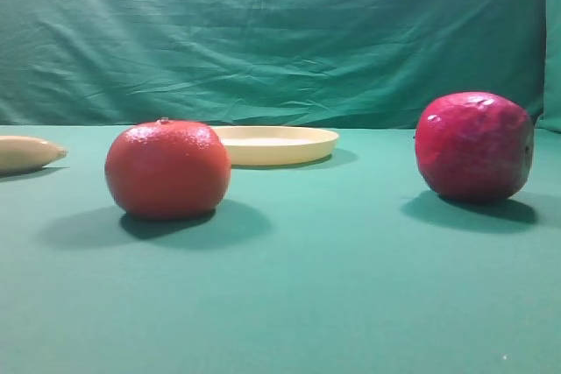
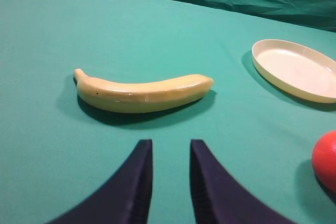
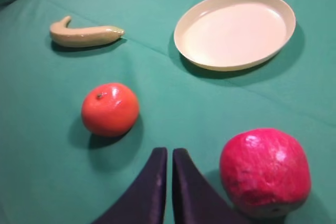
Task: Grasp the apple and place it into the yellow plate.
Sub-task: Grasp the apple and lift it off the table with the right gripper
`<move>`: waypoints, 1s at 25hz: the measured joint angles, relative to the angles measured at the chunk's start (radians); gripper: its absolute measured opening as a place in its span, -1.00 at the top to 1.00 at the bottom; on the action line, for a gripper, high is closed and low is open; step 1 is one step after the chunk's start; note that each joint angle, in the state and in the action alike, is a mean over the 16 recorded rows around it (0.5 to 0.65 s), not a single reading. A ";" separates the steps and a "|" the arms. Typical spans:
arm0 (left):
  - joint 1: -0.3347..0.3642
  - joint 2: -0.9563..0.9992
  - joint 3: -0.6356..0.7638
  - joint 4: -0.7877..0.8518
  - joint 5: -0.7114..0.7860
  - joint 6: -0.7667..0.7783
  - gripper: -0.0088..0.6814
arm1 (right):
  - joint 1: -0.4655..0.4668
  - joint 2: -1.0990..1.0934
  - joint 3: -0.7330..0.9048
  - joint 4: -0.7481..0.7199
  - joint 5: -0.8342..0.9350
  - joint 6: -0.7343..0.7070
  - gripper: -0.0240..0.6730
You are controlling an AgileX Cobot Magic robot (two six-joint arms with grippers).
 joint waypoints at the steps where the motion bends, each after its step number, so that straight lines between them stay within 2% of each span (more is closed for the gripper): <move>1: 0.000 0.000 0.000 0.000 0.000 0.000 0.52 | 0.000 0.009 -0.002 -0.002 0.010 -0.005 0.93; 4: 0.000 0.000 0.000 0.000 0.000 0.000 0.52 | 0.000 0.029 -0.005 -0.003 0.054 -0.029 0.87; 7: 0.000 0.000 0.000 0.000 0.000 0.000 0.52 | 0.000 0.046 -0.006 -0.002 0.097 -0.056 0.69; 19: 0.000 0.000 0.000 0.000 0.000 0.000 0.52 | 0.074 0.191 -0.043 0.003 0.239 -0.123 -0.61; 22: 0.000 0.000 0.000 0.000 0.000 0.000 0.52 | 0.103 0.258 -0.067 0.005 0.279 -0.124 -0.83; 25: 0.000 0.000 0.000 0.000 0.000 0.000 0.52 | 0.130 0.332 -0.097 0.007 0.314 -0.125 -0.91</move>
